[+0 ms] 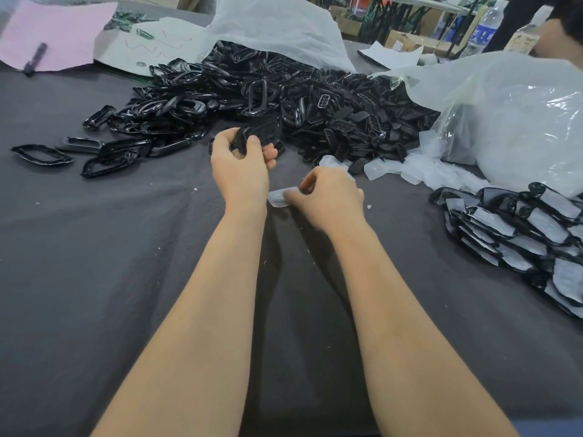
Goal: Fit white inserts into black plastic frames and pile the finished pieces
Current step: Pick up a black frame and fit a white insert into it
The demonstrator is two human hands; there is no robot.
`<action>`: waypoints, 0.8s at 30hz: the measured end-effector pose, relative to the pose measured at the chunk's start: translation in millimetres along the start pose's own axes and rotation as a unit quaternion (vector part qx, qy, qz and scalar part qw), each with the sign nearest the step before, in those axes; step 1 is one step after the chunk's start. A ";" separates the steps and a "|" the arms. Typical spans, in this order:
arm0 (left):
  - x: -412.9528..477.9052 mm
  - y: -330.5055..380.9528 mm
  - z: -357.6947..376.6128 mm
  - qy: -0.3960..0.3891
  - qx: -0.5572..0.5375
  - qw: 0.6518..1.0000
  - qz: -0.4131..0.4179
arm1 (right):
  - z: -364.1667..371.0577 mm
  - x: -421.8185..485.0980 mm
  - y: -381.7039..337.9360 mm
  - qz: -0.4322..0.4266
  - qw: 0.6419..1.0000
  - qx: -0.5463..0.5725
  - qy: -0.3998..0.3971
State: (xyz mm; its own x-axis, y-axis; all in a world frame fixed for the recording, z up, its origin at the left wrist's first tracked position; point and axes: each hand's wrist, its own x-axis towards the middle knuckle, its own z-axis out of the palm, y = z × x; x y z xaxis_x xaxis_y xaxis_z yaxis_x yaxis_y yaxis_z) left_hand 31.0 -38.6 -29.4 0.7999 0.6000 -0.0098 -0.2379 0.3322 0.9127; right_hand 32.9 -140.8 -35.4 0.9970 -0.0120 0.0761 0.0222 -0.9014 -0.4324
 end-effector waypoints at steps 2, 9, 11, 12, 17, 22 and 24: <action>-1.4 0.2 -0.7 -0.008 0.009 1.000 0.004 | 3.2 -0.8 -4.9 -0.012 1.000 -0.017 -0.008; -1.3 -1.5 -0.7 -0.028 0.030 0.999 0.013 | -7.4 2.3 4.1 -0.016 0.978 0.202 0.050; -1.5 -2.5 -0.2 -0.036 0.039 0.999 0.013 | -14.0 5.7 11.2 0.010 0.957 0.276 0.086; -1.5 -2.9 -0.1 -0.042 0.043 0.998 0.013 | -17.4 7.1 13.4 0.022 0.936 0.338 0.095; -2.6 -4.5 1.4 -0.080 0.068 0.994 0.011 | -29.1 7.5 13.4 0.005 0.740 0.672 0.028; -3.0 -6.5 2.0 -0.130 0.107 0.986 0.010 | -17.5 2.7 1.8 -0.067 0.859 0.500 0.089; -3.9 -6.8 1.2 -0.153 0.117 0.981 0.012 | -13.6 3.3 0.7 -0.072 0.889 0.434 0.127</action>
State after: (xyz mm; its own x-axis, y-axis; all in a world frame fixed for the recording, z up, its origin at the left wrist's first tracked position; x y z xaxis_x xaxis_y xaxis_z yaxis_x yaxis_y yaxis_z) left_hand 30.1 -44.1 -35.0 0.9324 0.3463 0.1032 -0.1541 0.1229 0.9804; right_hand 35.1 -147.4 -23.2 0.9331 -0.1200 0.3389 0.3060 -0.2294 -0.9240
